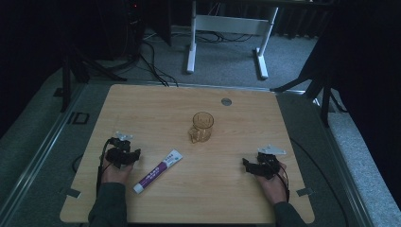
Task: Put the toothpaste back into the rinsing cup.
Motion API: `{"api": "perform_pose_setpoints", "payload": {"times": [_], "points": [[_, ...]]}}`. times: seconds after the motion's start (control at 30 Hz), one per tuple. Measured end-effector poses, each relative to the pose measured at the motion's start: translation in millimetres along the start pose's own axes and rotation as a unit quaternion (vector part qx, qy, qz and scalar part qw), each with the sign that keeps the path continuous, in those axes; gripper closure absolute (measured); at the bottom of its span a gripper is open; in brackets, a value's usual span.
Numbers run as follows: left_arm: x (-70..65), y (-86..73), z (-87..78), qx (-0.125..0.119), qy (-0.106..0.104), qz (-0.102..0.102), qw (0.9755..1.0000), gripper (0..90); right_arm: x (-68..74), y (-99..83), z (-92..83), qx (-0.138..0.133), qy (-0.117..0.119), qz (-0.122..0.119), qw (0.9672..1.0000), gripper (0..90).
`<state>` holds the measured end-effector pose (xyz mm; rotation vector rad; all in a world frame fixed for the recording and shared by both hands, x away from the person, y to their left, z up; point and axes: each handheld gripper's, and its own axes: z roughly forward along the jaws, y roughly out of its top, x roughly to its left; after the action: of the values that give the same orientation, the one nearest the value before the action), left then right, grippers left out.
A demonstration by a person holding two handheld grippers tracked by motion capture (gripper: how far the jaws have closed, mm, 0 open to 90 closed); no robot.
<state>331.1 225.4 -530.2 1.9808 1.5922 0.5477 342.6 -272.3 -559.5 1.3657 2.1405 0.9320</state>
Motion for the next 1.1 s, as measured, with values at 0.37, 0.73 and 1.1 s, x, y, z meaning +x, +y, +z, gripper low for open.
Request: {"api": "perform_pose_setpoints", "payload": {"times": [0.37, 0.73, 1.1], "points": [[9.8, 4.3, -15.9, -0.029, -0.028, -0.003, 0.9992, 51.2, 0.0, 0.0, 0.0, 0.000, 0.000, 0.000, 1.0000, 24.2], [1.3, 11.9, -31.9, -0.035, -0.058, 0.008, 0.9977, 51.9, -0.1, 0.0, 0.1, 0.000, 0.000, -0.001, 1.0000, 24.3], [-5.8, 19.1, -45.5, -0.031, -0.072, 0.022, 0.9967, 51.7, -0.1, 0.0, 0.1, 0.000, 0.000, -0.001, 1.0000, 24.3]]}}
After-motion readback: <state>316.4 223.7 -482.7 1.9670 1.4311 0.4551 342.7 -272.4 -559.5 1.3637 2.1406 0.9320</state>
